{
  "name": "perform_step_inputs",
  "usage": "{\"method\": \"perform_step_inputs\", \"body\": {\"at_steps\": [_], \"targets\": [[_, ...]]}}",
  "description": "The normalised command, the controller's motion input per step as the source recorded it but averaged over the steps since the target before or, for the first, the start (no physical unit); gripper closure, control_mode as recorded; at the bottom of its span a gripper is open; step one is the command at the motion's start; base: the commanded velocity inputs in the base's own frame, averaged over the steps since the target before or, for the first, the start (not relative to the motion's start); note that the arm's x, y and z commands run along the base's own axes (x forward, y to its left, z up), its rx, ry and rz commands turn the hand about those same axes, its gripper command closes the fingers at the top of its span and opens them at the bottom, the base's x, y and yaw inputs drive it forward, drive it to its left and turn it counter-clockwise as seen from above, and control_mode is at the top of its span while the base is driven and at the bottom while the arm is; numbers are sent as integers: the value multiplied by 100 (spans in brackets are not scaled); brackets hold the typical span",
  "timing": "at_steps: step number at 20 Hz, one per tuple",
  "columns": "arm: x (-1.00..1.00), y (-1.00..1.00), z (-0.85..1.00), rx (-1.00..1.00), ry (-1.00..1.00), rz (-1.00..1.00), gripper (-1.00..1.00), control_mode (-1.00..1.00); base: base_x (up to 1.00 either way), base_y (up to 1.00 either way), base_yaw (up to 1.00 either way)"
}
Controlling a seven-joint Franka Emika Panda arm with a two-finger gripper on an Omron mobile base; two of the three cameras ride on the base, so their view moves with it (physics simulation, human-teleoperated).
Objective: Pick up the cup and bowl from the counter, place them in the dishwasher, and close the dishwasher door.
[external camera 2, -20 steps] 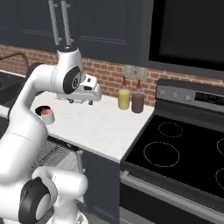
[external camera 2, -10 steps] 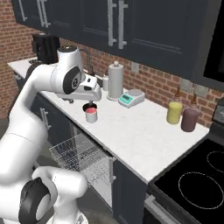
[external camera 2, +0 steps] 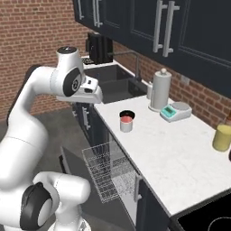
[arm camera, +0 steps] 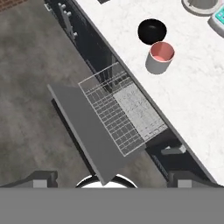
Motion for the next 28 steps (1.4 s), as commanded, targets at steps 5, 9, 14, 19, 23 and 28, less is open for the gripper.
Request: {"method": "perform_step_inputs", "body": {"at_steps": [5, 9, 14, 19, 23, 28], "targets": [[0, 0, 0, 0, 0, 0, -100, 100, 31, -26, 39], [0, 0, 0, 0, 0, 0, -100, 100, 10, -31, 30], [0, 0, 0, 0, 0, 0, -100, 100, 0, -27, 12], [0, 0, 0, 0, 0, 0, -100, 100, 0, -30, 2], [0, -23, -3, 3, 0, 0, -100, -100, 0, -21, 0], [3, -61, -8, 6, 0, 0, -100, -100, 0, 0, 0]]}}
